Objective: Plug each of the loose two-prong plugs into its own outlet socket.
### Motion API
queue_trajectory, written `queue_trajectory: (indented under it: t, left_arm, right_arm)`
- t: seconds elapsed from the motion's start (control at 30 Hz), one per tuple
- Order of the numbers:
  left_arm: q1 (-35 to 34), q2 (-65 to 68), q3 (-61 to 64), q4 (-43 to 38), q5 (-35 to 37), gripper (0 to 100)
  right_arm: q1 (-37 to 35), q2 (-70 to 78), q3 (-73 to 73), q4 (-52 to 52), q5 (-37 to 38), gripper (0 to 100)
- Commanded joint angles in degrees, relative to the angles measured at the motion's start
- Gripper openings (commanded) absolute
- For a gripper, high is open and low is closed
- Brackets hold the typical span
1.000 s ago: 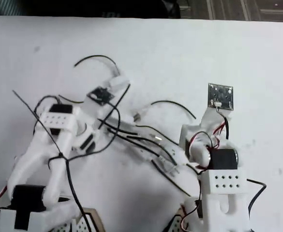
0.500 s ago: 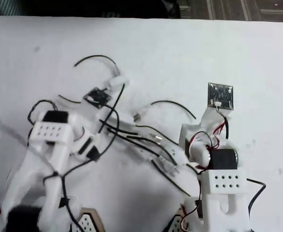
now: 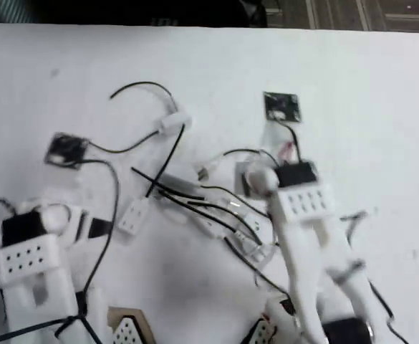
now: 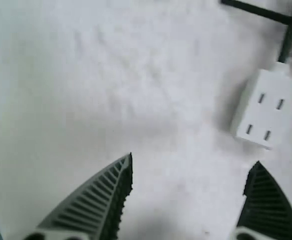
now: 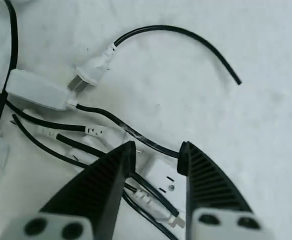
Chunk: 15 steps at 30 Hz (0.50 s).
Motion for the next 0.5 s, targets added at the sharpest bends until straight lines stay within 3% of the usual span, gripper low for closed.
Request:
queue_trajectory:
  t: [0.0, 0.13, 0.47]
  left_arm:
    - [-7.7, -5.1, 7.4, -9.0, 5.0, 35]
    - [-9.4, -8.5, 13.2, -13.3, 7.7, 35]
    - [-9.1, -13.8, 17.7, -13.5, 7.4, 35]
  right_arm:
    - [-3.5, 10.8, -10.4, 1.3, -4.5, 14.5]
    - [-5.8, 20.8, -18.5, 1.3, -5.0, 14.2]
    - [-6.3, 42.4, -40.3, 2.2, -12.2, 14.1]
